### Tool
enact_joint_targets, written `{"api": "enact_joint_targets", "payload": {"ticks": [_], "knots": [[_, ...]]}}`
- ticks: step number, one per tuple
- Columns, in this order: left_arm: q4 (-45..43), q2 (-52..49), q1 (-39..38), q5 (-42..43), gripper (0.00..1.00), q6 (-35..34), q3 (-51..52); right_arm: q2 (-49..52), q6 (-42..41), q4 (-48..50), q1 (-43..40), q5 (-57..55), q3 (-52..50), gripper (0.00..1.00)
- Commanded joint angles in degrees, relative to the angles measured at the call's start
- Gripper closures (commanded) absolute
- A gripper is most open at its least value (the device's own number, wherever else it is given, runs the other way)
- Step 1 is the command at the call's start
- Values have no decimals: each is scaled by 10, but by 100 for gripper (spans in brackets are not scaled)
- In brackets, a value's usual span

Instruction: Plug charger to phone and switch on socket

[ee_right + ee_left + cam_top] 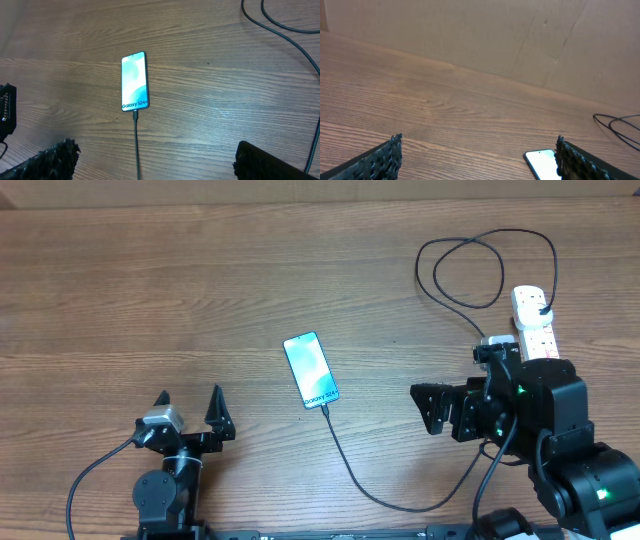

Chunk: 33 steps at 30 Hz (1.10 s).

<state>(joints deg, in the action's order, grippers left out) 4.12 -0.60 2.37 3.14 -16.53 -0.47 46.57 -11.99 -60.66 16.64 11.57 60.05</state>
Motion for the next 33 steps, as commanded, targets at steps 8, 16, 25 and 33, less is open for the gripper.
{"api": "enact_joint_targets", "payload": {"ticks": [8, 16, 25, 33], "knots": [[2, 3, 3, -8, 0, 7, 2, -25, 26, 140, 1, -66, -42, 0], [2, 3, 3, -8, 0, 7, 2, -201, 28, 341, 1, -48, -274, 0], [2, 3, 3, -8, 0, 7, 2, -420, 14, 490, 1, -39, -490, 0], [2, 3, 3, -8, 1, 7, 2, -464, 33, 633, 1, -40, -578, 0]]}}
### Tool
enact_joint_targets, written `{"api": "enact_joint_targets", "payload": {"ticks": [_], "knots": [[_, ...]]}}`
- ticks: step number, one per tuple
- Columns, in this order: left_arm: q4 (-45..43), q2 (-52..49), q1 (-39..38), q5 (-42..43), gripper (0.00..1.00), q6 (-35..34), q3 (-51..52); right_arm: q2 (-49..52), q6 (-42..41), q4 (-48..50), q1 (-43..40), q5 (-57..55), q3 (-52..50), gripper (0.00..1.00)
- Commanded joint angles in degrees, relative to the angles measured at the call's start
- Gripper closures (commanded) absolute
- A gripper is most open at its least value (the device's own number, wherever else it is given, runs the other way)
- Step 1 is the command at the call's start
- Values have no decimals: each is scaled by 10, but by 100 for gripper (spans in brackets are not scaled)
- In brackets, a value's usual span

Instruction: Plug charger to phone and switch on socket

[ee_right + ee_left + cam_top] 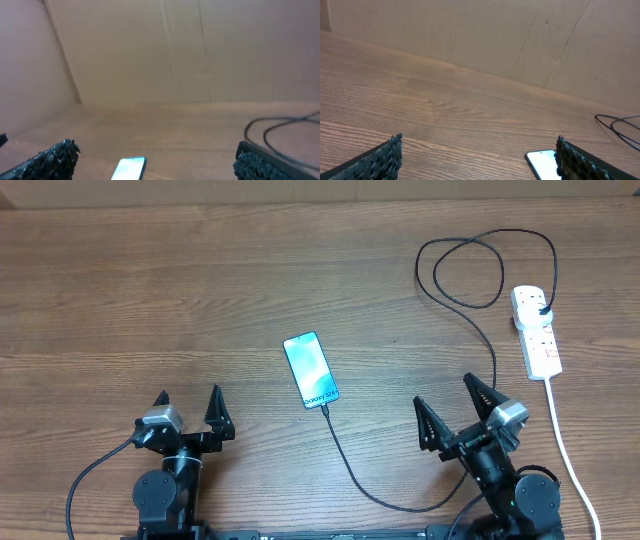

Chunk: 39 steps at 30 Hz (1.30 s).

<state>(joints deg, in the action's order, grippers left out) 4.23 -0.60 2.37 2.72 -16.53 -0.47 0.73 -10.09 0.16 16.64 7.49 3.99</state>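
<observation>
The phone [311,369] lies mid-table, screen lit, with the black charger cable [360,476] plugged into its lower end. That cable loops round to the plug in the white socket strip [536,342] at the far right. My left gripper [187,405] rests open near the front edge, left of the phone [541,163]. Open too, my right gripper [456,405] sits low near the front, right of the phone [129,168]. Both hold nothing.
A cardboard wall [480,35] backs the wooden table [150,290]. The cable's coil [470,270] lies at the back right, and the strip's white lead [570,460] runs down the right side toward the front edge.
My right arm has pulled back from near the socket strip and dropped low at the front edge; its camera now looks level across the table. The left arm, phone and cable have not moved.
</observation>
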Motion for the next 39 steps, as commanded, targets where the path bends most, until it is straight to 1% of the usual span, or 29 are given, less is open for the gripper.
{"api": "enact_joint_targets", "payload": {"ticks": [1, 4, 7, 8, 9, 11, 13, 39], "knots": [[1, 3, 3, -4, 1, 7, 2, -6, 17, 74, 1, 0, -36, 0], [1, 3, 3, -4, 0, 7, 2, -6, 20, 86, 1, -17, -35, 0], [1, 3, 3, -4, 1, 7, 2, -6, 21, 69, 1, -28, -35, 0], [1, 3, 3, -4, 0, 7, 2, -6, 21, 35, 1, -28, -35, 0], [1, 3, 3, -4, 0, 7, 2, -6, 20, 25, 1, -28, -35, 0], [1, 3, 3, -4, 0, 7, 2, -6, 17, -26, 1, -25, -35, 0], [1, 3, 3, -4, 0, 7, 2, -6, 12, -46, 1, -24, -35, 0], [1, 3, 3, -4, 1, 7, 2, -6, 12, -46, 1, -25, -35, 0]]}}
